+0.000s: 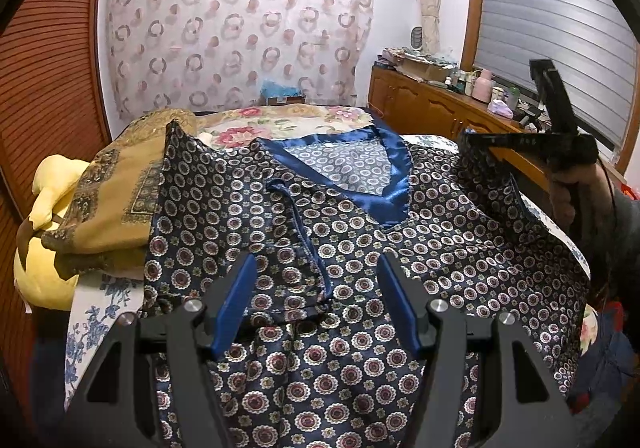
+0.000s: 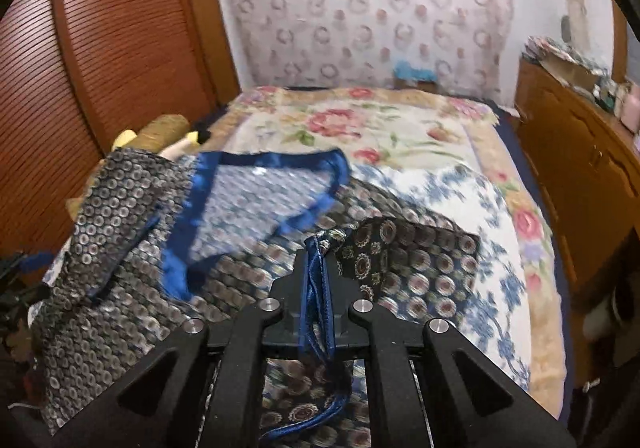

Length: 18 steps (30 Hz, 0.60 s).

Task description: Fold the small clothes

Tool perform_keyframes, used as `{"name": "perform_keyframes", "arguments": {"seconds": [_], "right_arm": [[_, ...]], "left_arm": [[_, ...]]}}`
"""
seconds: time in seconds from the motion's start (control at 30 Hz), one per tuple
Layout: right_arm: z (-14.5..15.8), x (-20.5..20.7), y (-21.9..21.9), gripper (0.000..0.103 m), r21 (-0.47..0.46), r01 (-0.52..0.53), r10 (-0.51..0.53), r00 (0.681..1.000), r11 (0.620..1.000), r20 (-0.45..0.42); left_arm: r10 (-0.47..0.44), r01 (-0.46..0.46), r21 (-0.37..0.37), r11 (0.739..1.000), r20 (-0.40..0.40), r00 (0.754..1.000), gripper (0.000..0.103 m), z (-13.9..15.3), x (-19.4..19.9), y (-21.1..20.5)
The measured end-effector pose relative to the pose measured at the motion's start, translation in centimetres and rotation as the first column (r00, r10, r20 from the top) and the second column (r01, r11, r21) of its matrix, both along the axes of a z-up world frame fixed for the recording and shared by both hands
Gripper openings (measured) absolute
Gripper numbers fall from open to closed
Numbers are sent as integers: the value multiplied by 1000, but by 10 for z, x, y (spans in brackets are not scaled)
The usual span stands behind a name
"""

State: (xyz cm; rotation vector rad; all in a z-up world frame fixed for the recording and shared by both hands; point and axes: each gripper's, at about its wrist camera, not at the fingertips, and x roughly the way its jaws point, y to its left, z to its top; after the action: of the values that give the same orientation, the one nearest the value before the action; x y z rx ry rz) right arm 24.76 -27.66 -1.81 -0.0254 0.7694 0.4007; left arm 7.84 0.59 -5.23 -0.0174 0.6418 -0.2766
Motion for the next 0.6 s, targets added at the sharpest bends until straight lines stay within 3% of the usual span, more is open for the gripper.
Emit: {"name": "perform_keyframes", "arguments": {"seconds": [0.03, 0.1, 0.17, 0.33, 0.6], "right_arm": [[3, 0, 2, 17, -1, 5, -5, 1000, 1000, 11], [8, 0, -2, 50, 9, 14, -15, 999, 1000, 36], [8, 1, -11, 67, -19, 60, -59, 997, 998, 49], [-14, 5, -39, 67, -107, 137, -139, 990, 985, -10], [-65, 6, -71, 67, -197, 159, -185, 975, 967, -121]], "left_arm": [[2, -2, -2, 1000, -1, 1000, 62, 0, 0, 1], [8, -8, -4, 1000, -2, 1000, 62, -1, 0, 4], [14, -14, -6, 1000, -3, 1000, 62, -1, 1, 7], [36, -36, -5, 999, -9, 999, 62, -3, 8, 16], [77, -77, 1, 997, -28, 997, 62, -2, 32, 45]]}}
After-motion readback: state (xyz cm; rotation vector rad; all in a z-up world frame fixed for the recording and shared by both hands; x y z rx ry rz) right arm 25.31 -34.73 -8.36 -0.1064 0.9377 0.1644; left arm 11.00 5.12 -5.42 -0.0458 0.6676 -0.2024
